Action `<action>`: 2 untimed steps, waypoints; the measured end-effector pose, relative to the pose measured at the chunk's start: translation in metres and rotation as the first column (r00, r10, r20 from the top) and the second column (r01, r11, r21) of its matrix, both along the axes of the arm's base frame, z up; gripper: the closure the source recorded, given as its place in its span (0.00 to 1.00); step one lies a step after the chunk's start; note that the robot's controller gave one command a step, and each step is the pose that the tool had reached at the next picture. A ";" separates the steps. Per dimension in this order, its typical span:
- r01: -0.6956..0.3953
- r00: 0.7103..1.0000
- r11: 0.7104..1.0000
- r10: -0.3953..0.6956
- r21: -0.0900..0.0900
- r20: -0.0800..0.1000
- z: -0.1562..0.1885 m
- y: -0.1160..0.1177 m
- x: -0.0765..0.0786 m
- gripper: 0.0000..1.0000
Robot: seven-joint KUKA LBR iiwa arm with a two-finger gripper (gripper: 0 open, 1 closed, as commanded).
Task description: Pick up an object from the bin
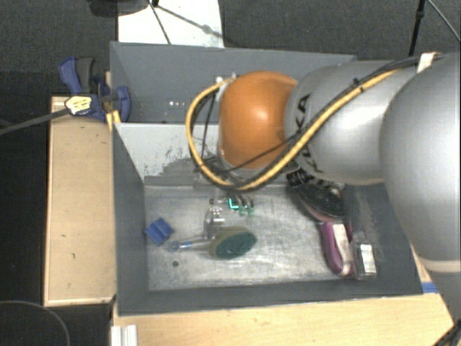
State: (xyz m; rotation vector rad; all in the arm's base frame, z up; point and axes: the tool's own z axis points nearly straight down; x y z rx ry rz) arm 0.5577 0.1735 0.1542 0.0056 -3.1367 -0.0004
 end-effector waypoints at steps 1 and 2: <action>-0.166 0.986 0.986 0.166 0.002 0.004 -0.083 -0.062 -0.042 0.00; -0.161 0.987 0.987 0.160 0.003 0.016 -0.080 -0.060 -0.038 1.00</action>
Offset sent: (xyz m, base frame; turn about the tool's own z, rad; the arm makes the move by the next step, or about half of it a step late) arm -0.0415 -0.0613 -0.0842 -0.1681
